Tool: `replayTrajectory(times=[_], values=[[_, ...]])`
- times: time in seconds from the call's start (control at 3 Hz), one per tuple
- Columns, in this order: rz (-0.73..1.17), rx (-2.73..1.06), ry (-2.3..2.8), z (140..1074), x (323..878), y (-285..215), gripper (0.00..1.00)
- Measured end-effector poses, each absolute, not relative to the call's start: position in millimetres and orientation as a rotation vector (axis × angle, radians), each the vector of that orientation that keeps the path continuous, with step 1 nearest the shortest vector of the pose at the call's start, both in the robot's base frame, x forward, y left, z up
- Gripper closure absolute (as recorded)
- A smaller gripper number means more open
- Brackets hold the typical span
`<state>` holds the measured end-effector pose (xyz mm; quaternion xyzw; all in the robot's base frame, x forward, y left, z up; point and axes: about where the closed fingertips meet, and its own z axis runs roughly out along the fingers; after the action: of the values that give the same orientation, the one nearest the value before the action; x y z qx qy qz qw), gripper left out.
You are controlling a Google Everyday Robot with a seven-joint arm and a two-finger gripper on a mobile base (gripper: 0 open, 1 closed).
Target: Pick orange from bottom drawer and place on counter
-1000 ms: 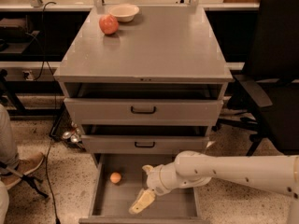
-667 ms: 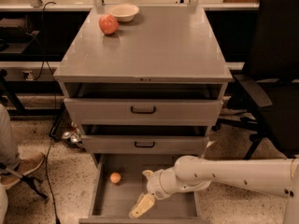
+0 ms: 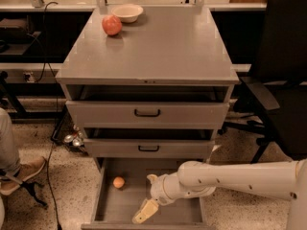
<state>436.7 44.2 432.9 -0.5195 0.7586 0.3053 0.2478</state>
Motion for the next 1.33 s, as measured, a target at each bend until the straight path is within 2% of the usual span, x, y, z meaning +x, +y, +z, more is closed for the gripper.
replayTrajectory(times=[0.67, 1.33], values=[[0.708, -1.371, 2.095, 329, 471, 18, 0.0], [0.75, -1.228, 2.063, 232, 523, 13, 0.0]])
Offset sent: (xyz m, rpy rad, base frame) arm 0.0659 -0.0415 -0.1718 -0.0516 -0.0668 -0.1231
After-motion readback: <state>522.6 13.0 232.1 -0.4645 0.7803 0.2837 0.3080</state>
